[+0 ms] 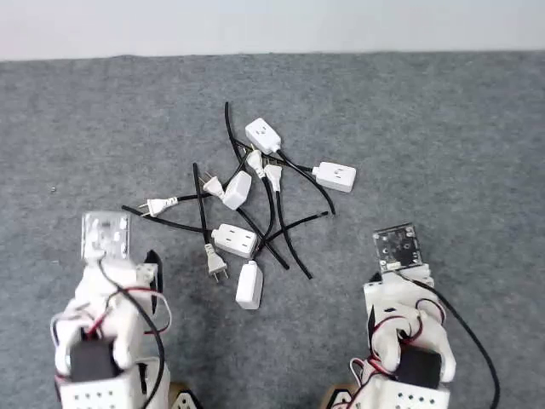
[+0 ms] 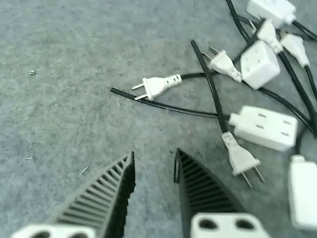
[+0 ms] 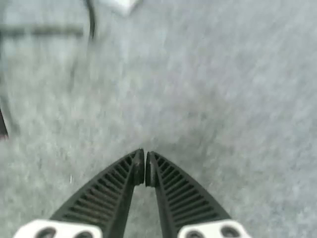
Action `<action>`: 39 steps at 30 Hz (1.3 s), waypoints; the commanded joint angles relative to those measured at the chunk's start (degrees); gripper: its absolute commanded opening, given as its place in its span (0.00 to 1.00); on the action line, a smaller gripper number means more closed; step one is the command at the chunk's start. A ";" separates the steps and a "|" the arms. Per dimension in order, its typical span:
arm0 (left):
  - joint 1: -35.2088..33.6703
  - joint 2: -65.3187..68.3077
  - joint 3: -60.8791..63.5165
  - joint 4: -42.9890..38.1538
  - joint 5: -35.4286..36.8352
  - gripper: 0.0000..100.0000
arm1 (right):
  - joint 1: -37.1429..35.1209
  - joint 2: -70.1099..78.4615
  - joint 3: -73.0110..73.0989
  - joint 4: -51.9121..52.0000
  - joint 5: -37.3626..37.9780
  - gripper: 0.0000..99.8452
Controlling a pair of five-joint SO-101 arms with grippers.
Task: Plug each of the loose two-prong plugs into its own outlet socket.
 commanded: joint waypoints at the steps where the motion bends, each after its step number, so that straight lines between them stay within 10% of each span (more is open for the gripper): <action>1: 4.22 13.19 -9.27 0.09 -0.79 0.12 | -1.45 0.48 -5.19 0.22 -2.64 0.01; 11: 17.23 36.57 -22.20 -0.18 1.41 0.13 | -1.54 8.66 -11.78 -0.57 -2.46 0.01; 24: 29.10 40.26 -19.74 -5.10 -40.70 0.13 | 6.02 57.63 -23.82 -22.20 -16.00 0.01; 39: 29.45 50.11 -19.47 -18.64 -51.60 0.21 | 7.16 57.63 -19.16 -29.32 -14.24 0.10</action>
